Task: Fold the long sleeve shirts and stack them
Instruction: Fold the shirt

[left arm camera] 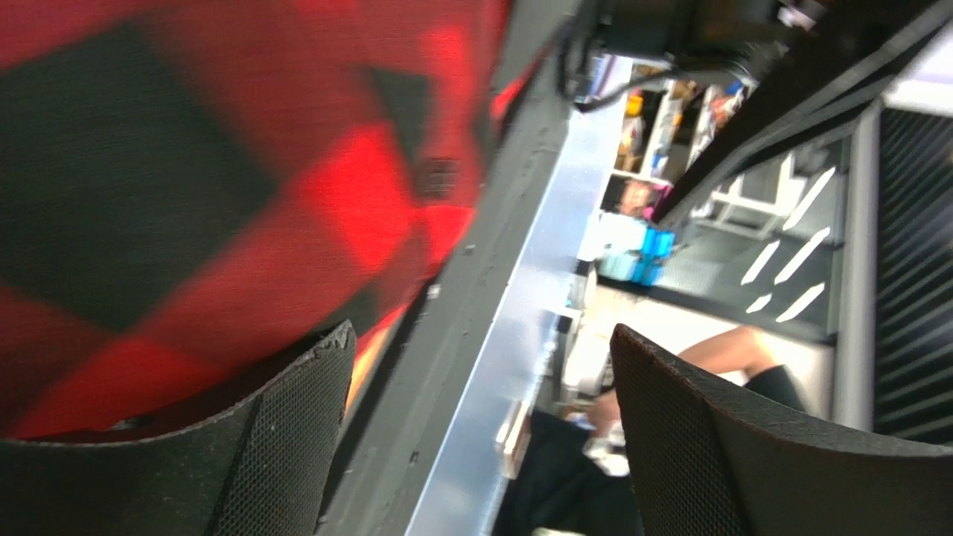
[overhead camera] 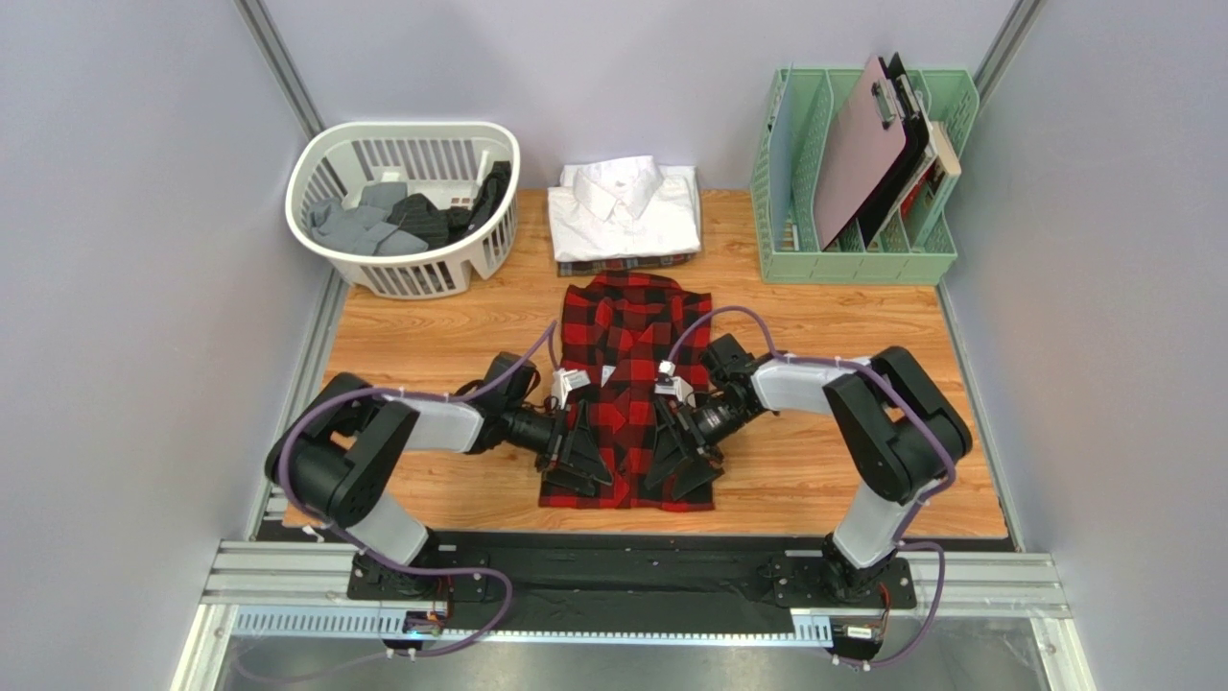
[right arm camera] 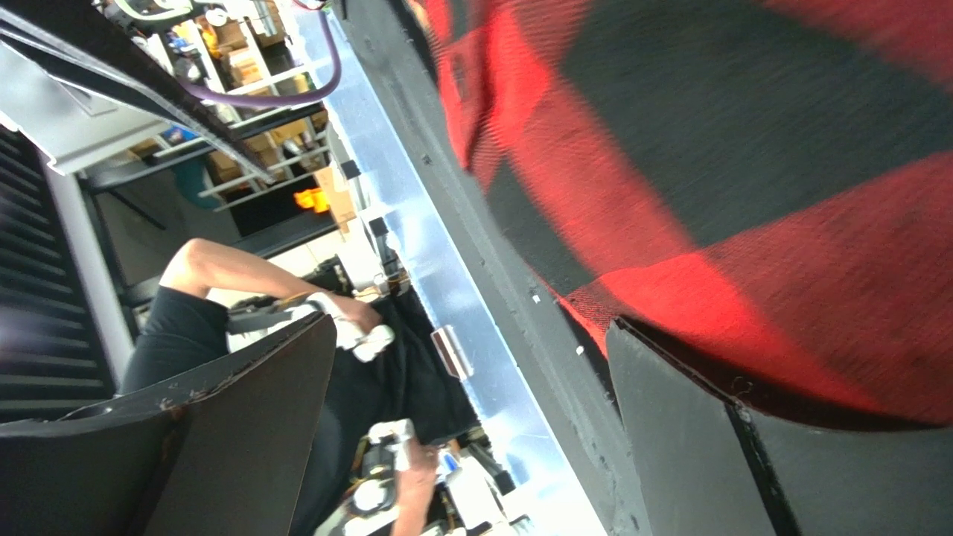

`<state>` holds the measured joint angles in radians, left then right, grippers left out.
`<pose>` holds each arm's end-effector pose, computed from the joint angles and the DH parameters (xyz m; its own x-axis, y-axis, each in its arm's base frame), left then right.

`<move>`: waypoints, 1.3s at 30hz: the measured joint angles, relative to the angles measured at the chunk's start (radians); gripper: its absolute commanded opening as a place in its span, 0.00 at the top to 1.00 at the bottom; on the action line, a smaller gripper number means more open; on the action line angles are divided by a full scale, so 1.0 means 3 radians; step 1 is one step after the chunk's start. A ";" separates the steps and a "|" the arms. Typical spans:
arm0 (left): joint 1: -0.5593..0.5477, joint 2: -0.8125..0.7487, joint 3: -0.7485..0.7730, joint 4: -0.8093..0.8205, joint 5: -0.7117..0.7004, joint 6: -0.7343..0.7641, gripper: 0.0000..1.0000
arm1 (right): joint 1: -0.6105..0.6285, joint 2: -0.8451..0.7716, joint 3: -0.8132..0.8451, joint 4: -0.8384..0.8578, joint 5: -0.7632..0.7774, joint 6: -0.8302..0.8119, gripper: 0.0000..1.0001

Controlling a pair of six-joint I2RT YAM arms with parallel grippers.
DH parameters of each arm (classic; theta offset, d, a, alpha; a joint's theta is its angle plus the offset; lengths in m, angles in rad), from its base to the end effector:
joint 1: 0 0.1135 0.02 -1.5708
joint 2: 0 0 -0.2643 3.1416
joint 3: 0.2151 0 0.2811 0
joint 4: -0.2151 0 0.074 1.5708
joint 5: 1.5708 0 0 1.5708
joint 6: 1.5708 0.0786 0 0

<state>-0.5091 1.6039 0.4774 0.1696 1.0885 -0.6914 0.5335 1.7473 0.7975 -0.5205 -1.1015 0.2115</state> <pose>0.1971 -0.1898 0.0652 -0.9781 0.2073 0.0180 0.0623 0.3744 -0.9252 0.2106 0.2058 0.0763 -0.9021 -0.4225 0.0882 -0.1204 0.4425 0.8887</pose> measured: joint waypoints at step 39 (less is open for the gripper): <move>-0.3165 -0.0595 0.0596 -0.1527 -0.4473 0.3976 0.58 | 0.0042 0.1043 0.1965 -0.0528 0.1375 -0.1047 0.73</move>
<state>-1.4586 1.4254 0.6563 -0.2886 -0.2535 0.5014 0.5461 2.0602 1.3869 -0.6788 -0.6891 -0.1024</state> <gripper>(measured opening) 0.547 0.271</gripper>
